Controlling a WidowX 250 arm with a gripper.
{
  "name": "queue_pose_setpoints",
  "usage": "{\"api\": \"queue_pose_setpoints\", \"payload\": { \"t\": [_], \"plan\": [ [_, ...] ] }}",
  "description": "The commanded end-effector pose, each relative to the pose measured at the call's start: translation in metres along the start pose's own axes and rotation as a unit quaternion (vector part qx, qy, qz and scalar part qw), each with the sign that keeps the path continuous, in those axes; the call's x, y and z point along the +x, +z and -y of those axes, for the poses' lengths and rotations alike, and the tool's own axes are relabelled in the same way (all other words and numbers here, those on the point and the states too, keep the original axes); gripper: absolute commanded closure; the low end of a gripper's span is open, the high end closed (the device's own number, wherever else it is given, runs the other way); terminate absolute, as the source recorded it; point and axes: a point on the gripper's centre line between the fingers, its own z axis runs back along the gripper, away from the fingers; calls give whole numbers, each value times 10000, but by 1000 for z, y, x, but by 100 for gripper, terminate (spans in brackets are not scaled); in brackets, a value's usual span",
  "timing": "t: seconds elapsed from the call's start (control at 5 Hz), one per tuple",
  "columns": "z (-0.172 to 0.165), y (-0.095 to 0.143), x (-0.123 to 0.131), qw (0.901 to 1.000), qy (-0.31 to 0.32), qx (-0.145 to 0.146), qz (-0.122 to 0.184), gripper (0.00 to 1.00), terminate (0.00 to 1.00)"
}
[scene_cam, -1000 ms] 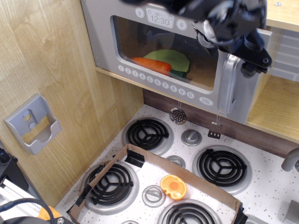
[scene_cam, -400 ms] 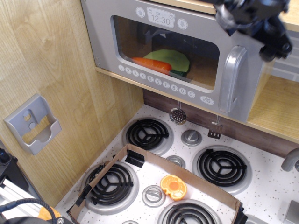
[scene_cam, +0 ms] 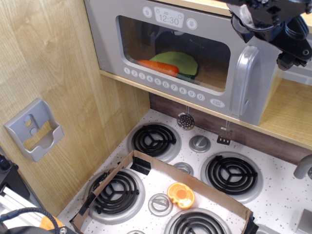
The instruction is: Close microwave
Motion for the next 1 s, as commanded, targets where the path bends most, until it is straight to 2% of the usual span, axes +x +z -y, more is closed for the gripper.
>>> {"api": "queue_pose_setpoints", "payload": {
  "t": [0.0,0.2,0.4,0.6,0.8],
  "plan": [
    [14,30,-6,9973,560,405,-228,0,0],
    [15,52,-28,9852,927,587,-1317,0,0],
    [11,69,-44,9725,920,524,-2073,0,0],
    [13,73,-55,9575,1029,524,-2644,0,0],
    [13,73,-55,9575,1029,524,-2644,0,100]
  ]
}}
